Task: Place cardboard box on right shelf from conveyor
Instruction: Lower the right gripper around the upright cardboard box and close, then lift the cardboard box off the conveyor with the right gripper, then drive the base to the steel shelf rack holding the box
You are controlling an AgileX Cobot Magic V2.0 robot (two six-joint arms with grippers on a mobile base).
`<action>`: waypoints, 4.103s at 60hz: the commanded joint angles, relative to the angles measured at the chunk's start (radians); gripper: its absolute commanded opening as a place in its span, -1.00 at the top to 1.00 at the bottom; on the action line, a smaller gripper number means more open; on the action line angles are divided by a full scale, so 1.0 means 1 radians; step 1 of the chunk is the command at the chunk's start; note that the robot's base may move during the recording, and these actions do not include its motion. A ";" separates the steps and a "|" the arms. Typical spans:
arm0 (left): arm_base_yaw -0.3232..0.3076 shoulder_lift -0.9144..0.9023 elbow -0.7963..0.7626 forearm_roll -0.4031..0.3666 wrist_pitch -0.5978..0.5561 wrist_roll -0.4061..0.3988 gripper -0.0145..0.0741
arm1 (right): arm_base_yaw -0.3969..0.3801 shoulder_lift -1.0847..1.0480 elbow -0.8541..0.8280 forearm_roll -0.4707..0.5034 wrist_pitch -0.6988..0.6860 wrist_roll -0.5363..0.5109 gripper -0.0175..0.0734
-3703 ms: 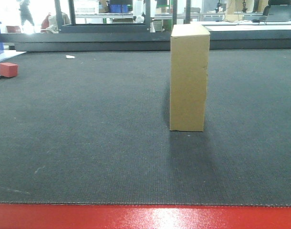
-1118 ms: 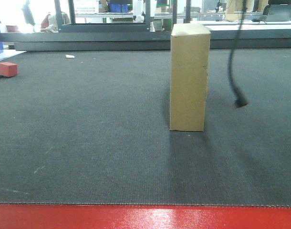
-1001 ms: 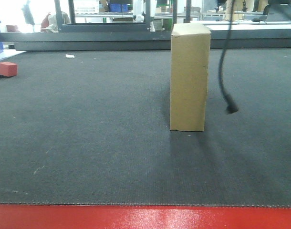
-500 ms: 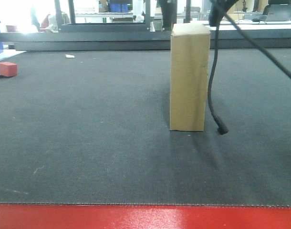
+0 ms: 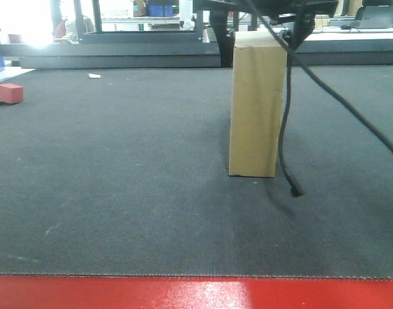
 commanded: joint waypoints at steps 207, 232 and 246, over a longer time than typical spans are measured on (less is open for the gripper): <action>-0.005 -0.013 0.009 -0.006 -0.086 0.000 0.94 | -0.241 -1.672 1.079 0.162 -0.444 -0.574 0.07; -0.005 -0.013 0.009 -0.006 -0.086 0.000 0.94 | -0.241 -1.672 1.079 0.162 -0.444 -0.574 0.07; -0.005 -0.013 0.009 -0.006 -0.086 0.000 0.93 | -0.241 -1.672 1.079 0.162 -0.444 -0.574 0.07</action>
